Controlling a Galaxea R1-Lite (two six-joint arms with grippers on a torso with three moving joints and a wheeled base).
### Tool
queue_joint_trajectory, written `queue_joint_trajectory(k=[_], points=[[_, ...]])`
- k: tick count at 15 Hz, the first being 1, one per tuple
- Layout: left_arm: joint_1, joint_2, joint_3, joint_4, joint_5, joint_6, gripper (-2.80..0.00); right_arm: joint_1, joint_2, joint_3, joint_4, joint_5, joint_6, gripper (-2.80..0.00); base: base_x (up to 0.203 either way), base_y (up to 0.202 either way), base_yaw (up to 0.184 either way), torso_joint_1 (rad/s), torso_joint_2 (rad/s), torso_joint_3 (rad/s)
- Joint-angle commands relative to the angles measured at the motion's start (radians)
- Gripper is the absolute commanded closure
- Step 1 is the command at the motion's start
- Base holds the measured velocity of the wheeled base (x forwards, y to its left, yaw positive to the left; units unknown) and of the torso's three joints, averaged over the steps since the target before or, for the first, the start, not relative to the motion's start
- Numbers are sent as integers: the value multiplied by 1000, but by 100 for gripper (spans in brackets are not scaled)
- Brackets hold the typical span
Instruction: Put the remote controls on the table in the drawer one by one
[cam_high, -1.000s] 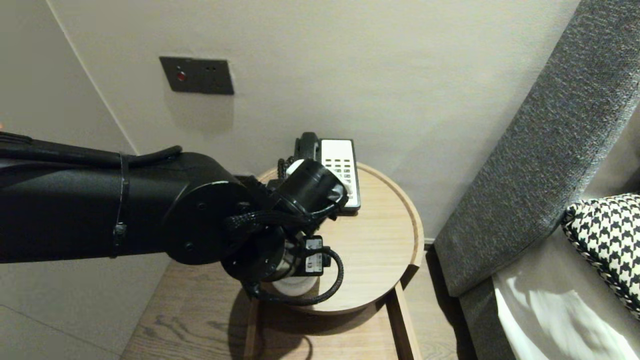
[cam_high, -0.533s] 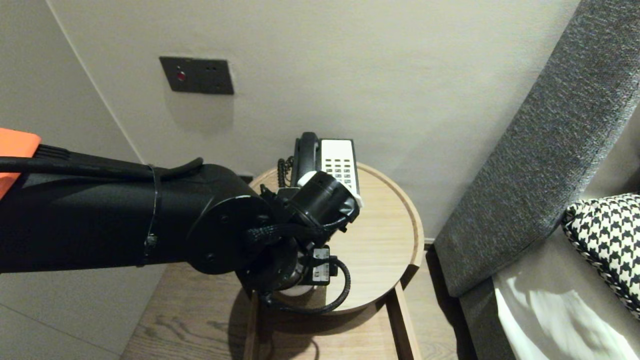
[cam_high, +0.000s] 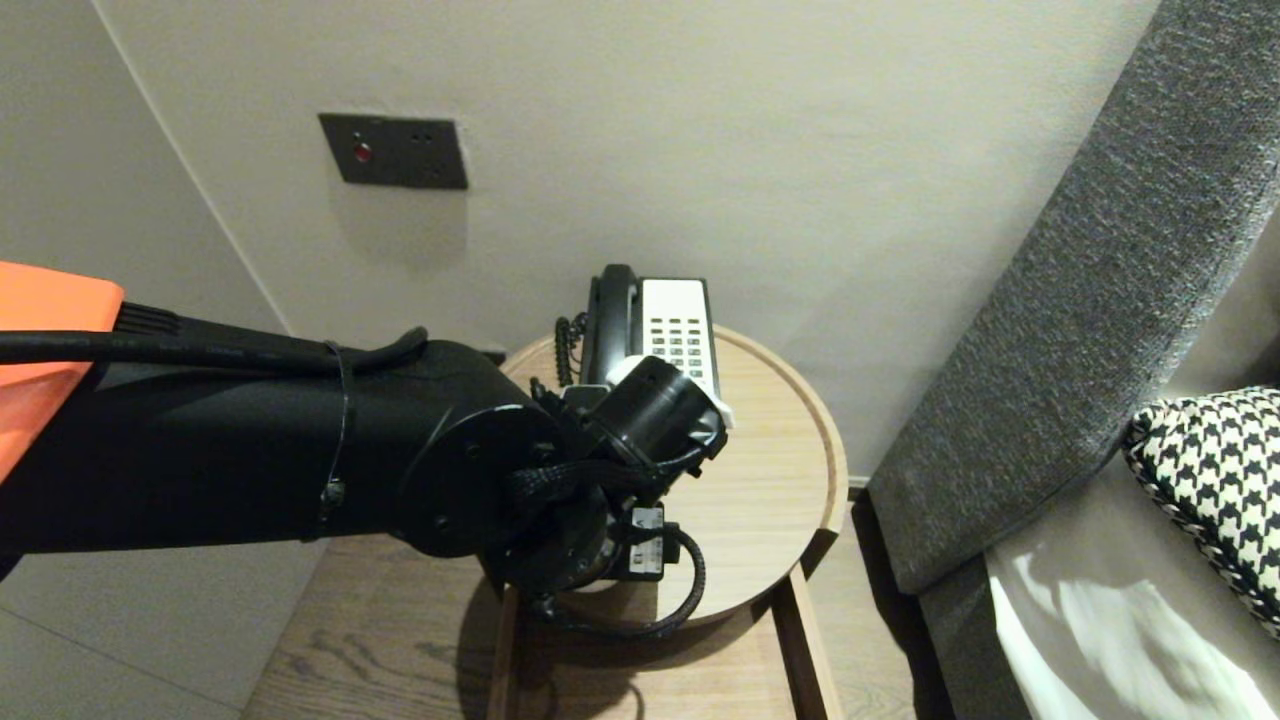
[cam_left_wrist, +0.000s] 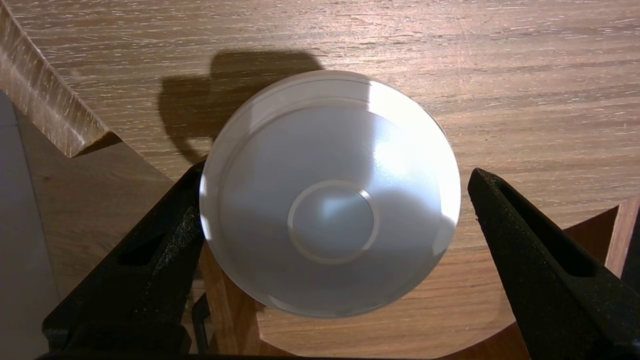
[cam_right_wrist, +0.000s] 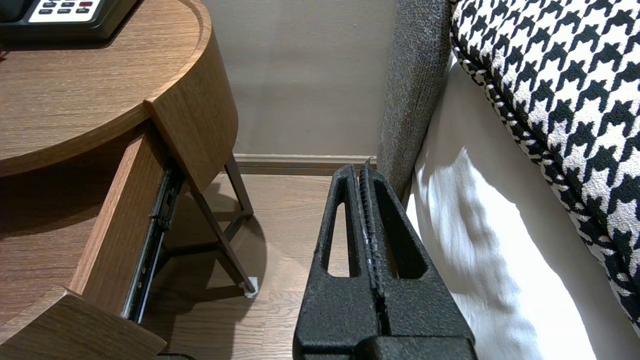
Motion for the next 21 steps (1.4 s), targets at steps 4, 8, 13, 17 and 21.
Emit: queue_joint_trajectory(k=[4, 8, 13, 17, 21], points=[[14, 0, 3, 4, 3, -1, -280, 0, 0, 40, -1, 0, 0, 0, 0, 0, 0, 0, 0, 0], [22, 11, 15, -7, 3, -4, -280, 0, 1, 40, 0, 0, 1, 0, 0, 0, 0, 0, 0, 0], [22, 36, 8, -8, 3, -15, 0, 0, 0, 40, -2, 0, -1, 0, 0, 0, 0, 0, 0, 0], [22, 23, 11, -9, 0, -14, 0, 0, 1, 40, -1, 0, 0, 0, 0, 0, 0, 0, 0, 0], [11, -42, -4, 5, 0, 0, 0, 0, 0, 40, -2, 0, 0, 0, 0, 0, 0, 0, 0, 0]])
